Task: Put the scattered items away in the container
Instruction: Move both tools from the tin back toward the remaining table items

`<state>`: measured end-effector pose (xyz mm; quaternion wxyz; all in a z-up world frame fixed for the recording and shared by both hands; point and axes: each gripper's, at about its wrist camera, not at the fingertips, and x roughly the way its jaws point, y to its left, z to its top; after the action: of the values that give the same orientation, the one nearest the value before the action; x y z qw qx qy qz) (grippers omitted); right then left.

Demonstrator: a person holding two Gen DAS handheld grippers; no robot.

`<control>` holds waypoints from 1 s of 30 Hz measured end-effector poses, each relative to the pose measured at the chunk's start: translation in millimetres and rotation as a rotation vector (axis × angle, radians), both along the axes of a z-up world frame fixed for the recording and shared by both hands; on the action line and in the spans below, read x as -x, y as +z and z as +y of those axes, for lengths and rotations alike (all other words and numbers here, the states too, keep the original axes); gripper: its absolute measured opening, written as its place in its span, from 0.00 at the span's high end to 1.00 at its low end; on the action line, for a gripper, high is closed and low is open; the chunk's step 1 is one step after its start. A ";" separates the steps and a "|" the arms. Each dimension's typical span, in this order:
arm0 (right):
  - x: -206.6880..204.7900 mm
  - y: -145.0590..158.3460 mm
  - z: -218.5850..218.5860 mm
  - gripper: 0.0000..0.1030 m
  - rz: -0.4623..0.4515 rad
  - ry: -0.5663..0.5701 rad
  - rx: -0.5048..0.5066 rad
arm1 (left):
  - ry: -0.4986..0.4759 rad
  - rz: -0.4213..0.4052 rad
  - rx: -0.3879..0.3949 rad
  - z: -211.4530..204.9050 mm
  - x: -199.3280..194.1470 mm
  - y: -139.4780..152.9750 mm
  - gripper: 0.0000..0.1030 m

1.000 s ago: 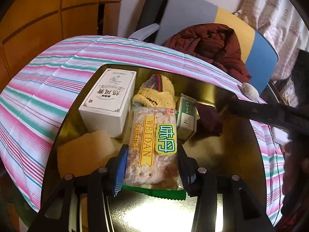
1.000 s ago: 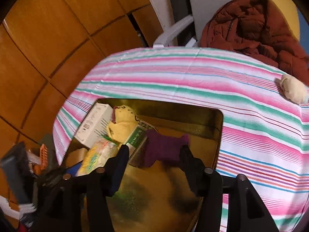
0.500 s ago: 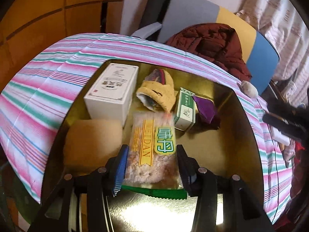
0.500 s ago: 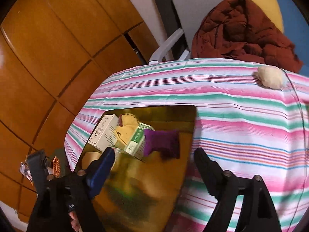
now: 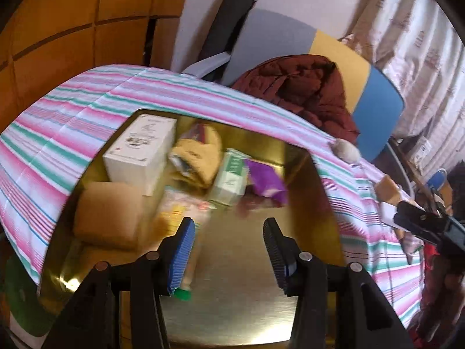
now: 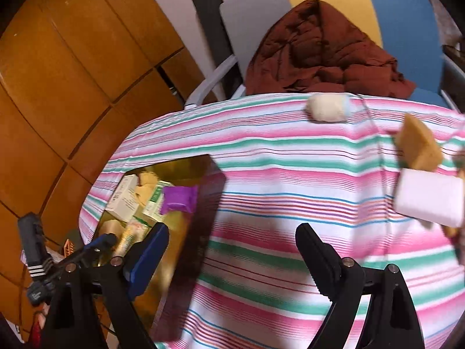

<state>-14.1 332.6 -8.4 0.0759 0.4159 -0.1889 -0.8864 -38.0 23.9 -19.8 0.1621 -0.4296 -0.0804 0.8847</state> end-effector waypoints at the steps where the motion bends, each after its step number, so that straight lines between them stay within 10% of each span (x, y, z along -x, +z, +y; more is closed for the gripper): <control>1: -3.9 -0.9 6.6 0.13 -0.005 -0.010 -0.002 | -0.021 0.010 -0.009 7.8 -5.4 3.3 0.52; 30: -48.2 -46.3 219.1 0.19 -0.202 -0.418 -0.243 | -0.444 0.067 -0.006 155.1 -83.8 3.0 0.50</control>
<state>34.2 551.7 -54.7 -0.1785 0.4603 -0.1692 -0.8530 45.8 179.1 -16.8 0.3569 -0.4067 0.0189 0.8408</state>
